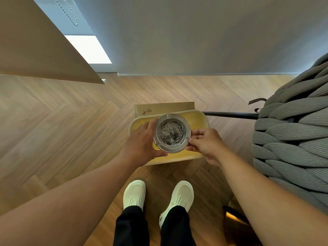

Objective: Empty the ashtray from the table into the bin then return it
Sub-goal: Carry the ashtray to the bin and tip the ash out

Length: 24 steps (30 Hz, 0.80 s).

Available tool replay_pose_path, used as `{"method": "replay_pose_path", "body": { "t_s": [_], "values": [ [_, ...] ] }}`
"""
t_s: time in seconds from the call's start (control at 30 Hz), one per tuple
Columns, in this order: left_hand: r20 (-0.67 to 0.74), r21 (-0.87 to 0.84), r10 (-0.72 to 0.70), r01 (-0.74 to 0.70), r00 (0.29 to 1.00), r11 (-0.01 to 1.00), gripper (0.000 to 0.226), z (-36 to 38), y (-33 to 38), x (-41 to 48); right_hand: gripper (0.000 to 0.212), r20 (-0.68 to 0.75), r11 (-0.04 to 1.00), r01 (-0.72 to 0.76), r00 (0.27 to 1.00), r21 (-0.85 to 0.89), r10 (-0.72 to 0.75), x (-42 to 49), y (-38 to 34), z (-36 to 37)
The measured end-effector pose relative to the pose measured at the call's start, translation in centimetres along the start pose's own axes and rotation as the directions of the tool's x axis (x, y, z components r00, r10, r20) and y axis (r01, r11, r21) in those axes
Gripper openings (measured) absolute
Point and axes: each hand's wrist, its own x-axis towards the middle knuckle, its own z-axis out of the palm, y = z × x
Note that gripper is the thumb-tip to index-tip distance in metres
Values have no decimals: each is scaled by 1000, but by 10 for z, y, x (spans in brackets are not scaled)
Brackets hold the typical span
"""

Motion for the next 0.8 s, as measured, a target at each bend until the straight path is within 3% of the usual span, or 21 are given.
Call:
{"method": "replay_pose_path", "body": {
  "t_s": [0.3, 0.63, 0.8],
  "values": [
    [19, 72, 29, -30, 999, 997, 115, 1, 0, -7, 11, 10, 993, -94, 996, 72, 94, -3, 3, -2],
    [20, 375, 102, -103, 995, 921, 115, -11, -14, -18, 8, -44, 998, 16, 999, -61, -18, -4, 11, -10],
    [29, 453, 56, -63, 998, 889, 131, -16, -21, -26, 9, -49, 991, 75, 996, -109, -81, -3, 13, -11]
  ]
}}
